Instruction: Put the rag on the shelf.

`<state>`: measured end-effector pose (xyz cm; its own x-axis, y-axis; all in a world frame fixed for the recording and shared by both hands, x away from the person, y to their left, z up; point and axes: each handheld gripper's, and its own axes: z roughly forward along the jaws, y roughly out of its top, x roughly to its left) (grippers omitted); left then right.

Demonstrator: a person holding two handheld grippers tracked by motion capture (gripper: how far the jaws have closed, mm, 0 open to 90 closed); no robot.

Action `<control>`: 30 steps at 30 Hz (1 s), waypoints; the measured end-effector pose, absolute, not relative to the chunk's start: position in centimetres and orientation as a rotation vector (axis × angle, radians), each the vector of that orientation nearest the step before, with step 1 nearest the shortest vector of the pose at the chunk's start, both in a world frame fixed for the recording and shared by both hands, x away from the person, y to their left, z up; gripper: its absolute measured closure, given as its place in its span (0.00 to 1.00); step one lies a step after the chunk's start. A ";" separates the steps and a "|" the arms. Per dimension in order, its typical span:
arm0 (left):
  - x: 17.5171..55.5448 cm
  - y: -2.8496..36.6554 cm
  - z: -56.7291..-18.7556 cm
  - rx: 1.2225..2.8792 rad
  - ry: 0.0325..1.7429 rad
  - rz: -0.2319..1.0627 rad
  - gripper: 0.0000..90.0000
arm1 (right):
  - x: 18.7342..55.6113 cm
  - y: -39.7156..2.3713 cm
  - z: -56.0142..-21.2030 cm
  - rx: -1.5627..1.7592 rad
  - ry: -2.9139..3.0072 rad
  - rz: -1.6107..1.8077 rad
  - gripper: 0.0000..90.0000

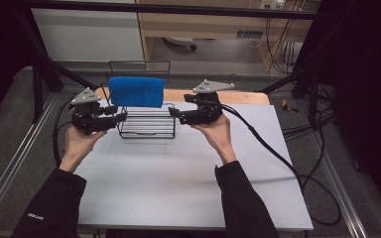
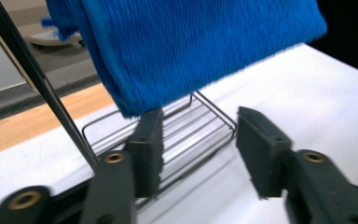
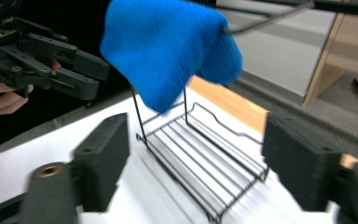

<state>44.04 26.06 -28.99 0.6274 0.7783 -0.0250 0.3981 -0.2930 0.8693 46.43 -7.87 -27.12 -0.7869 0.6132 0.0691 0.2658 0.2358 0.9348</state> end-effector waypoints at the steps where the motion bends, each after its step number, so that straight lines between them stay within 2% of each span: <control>1: 43.9 26.1 -29.2 1.919 0.935 0.514 0.51 | 46.4 -8.3 -27.2 0.824 2.209 1.562 0.22; 5: 43.2 26.1 -29.9 1.933 0.939 0.517 0.39 | 46.1 -10.0 -27.7 0.868 2.217 1.541 0.09; 17: 41.2 26.3 -33.7 1.955 0.965 0.462 0.13 | 44.2 -14.9 -30.5 0.962 2.185 1.511 0.02; 30: 38.7 27.3 -38.4 1.963 0.963 0.418 0.12 | 41.4 -19.5 -35.5 1.029 2.189 1.491 0.01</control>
<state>38.71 27.30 -38.43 0.6421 0.7627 -0.0768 0.4650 -0.3079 0.8300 41.38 -19.50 -35.51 -0.6988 0.7008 0.1437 0.3904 0.2053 0.8975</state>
